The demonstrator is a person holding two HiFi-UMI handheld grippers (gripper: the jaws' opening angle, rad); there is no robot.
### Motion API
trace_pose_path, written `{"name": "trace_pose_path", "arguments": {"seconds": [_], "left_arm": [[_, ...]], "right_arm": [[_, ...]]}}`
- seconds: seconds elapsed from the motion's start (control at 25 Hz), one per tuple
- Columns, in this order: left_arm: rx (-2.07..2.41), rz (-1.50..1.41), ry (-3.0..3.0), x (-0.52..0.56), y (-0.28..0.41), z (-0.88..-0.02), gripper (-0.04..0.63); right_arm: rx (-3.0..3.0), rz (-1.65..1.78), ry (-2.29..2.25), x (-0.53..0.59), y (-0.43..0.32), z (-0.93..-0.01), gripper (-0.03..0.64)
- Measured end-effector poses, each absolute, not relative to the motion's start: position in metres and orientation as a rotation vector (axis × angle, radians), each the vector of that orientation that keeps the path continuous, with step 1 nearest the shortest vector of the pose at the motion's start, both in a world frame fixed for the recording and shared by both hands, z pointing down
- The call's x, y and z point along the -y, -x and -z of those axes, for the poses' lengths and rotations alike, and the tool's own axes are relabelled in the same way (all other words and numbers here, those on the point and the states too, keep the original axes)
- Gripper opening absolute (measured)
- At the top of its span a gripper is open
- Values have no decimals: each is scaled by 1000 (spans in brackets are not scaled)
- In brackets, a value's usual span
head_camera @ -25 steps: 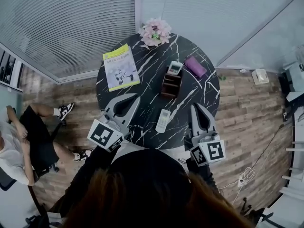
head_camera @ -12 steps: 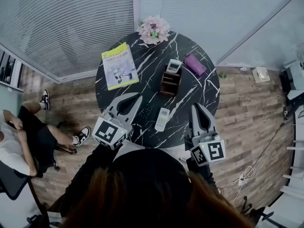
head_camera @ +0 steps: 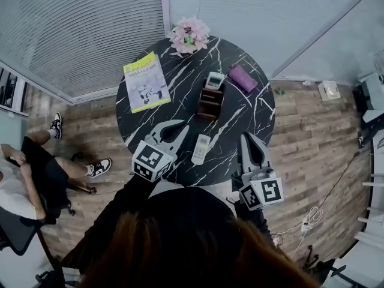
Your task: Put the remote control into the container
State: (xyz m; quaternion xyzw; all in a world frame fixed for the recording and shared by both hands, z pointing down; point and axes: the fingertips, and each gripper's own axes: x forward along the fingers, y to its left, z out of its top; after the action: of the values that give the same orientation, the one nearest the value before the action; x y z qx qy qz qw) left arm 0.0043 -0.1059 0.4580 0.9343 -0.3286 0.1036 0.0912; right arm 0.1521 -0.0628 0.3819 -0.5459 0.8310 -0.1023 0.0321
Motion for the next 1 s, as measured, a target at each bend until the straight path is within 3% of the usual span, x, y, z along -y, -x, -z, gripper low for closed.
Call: {"name": "trace_pose_path", "arguments": {"seconds": [0.32,0.8,1.0], "left_arm": [[966,-560,-2700,114,-18,-510,14],[1006,-946,-2436,112,-15,-606,186],[1017,-1063,-2321,112,-10,-634,210]], "right_arm": [[-2573,350,1665,61,-160,-393,32],[-2639,376,1587,66,-164,-407,32],[-2657,390,1554,67,-161,-410,32]]}}
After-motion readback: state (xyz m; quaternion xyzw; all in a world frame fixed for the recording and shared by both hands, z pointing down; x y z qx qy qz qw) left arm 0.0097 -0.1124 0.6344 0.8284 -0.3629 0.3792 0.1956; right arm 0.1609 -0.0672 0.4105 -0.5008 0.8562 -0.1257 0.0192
